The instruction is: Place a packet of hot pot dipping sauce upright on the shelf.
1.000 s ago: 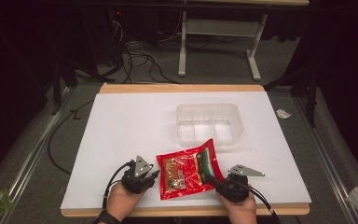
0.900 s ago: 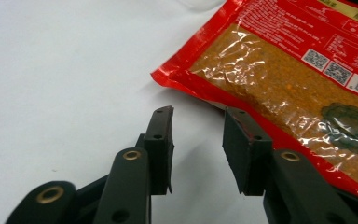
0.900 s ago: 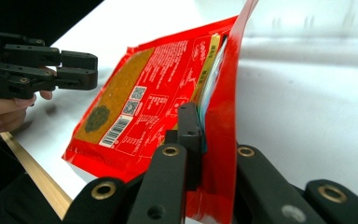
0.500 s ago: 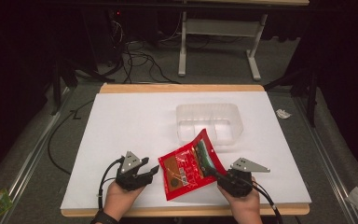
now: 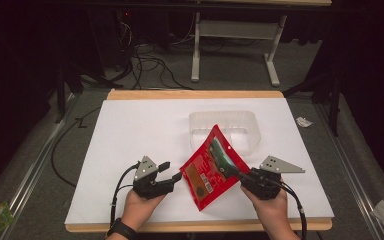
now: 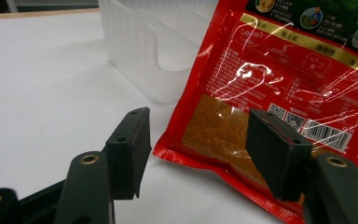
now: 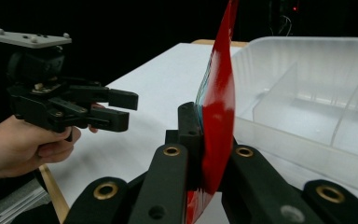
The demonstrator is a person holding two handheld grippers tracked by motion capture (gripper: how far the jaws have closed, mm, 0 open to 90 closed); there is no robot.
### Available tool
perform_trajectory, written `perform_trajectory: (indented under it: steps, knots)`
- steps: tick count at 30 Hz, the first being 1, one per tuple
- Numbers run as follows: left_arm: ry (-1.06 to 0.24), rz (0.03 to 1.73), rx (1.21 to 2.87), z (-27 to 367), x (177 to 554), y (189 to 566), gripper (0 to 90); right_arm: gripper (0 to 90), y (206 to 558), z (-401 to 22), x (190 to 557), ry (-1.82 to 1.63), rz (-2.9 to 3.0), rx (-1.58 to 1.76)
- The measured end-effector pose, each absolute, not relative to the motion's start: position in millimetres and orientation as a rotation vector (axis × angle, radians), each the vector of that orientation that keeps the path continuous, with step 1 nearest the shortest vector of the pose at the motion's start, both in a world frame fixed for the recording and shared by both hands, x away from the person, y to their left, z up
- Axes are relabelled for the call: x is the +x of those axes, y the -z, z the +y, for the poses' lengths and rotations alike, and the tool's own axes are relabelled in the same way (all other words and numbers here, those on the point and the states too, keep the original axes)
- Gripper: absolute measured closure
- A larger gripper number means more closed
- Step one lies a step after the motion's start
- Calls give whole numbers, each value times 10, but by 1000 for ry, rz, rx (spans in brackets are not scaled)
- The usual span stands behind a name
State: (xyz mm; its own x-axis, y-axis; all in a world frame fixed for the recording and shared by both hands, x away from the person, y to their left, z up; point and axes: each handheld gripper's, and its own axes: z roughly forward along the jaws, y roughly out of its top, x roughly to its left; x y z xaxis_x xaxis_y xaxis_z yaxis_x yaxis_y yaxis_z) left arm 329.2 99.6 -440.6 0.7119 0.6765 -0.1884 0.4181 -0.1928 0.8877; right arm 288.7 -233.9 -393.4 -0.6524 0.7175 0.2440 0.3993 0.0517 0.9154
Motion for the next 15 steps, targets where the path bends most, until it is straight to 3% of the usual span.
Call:
perform_trajectory:
  steps: [15]
  knots:
    - [-269,853,1834,1061,3262,4457,415,898,3718,-2421,2706,-1734,2005,990]
